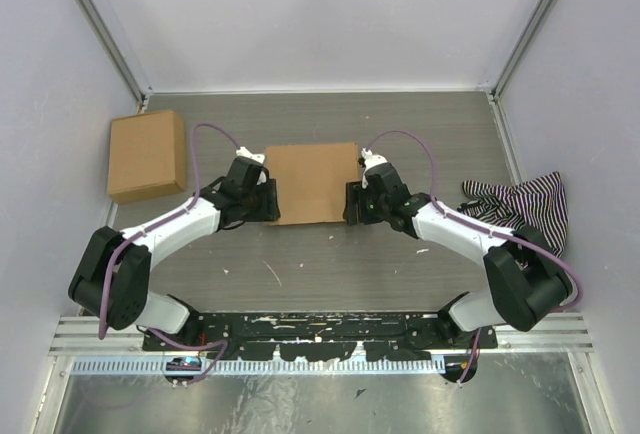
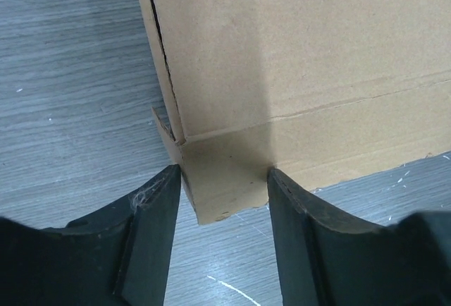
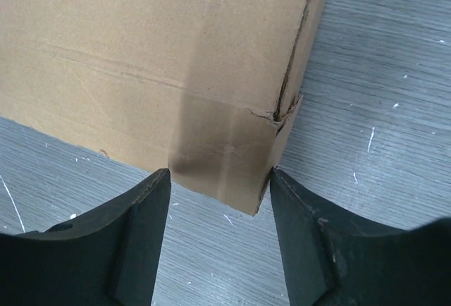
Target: Fold the paper box
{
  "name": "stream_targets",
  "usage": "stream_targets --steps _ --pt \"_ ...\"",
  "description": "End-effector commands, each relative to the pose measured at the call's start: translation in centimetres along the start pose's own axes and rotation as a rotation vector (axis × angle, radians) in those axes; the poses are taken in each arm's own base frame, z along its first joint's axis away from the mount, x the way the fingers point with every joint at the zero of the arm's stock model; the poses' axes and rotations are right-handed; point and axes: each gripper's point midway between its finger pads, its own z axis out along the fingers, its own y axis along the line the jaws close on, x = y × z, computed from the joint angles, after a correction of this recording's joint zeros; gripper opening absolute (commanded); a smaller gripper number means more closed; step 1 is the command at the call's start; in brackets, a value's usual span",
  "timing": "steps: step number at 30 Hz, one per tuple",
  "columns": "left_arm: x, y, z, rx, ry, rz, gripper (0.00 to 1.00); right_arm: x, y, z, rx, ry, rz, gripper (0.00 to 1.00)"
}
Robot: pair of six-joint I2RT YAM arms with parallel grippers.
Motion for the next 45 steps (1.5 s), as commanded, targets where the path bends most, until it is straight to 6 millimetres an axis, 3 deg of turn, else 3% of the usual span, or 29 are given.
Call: stream_targets --steps 1,15,25,39,41,45 --pt "-0.3 -1.2 -1.1 0.034 0.029 0.001 0.56 -3.3 1.5 -1.0 -0.018 -0.066 0.017 0.61" --pt "0.0 -1.1 -3.2 -0.010 0.125 0.003 0.55 -1.9 1.9 -1.5 0.017 0.108 0.076 0.59" --pt "-0.1 -0.8 -4.0 -0.049 0.175 0.010 0.56 -0.9 2.2 -2.5 0.030 0.206 0.099 0.61" --pt "0.1 -0.9 -4.3 -0.050 0.194 0.007 0.56 -0.7 2.2 -2.7 -0.007 0.242 0.132 0.55" --pt "0.2 -0.3 -3.9 -0.076 0.185 0.013 0.58 -1.0 1.2 -2.5 0.041 0.215 0.123 0.59" --pt "0.4 1.1 -3.0 -0.132 0.146 0.012 0.67 -1.7 0.1 -1.8 0.077 0.135 0.092 0.77"
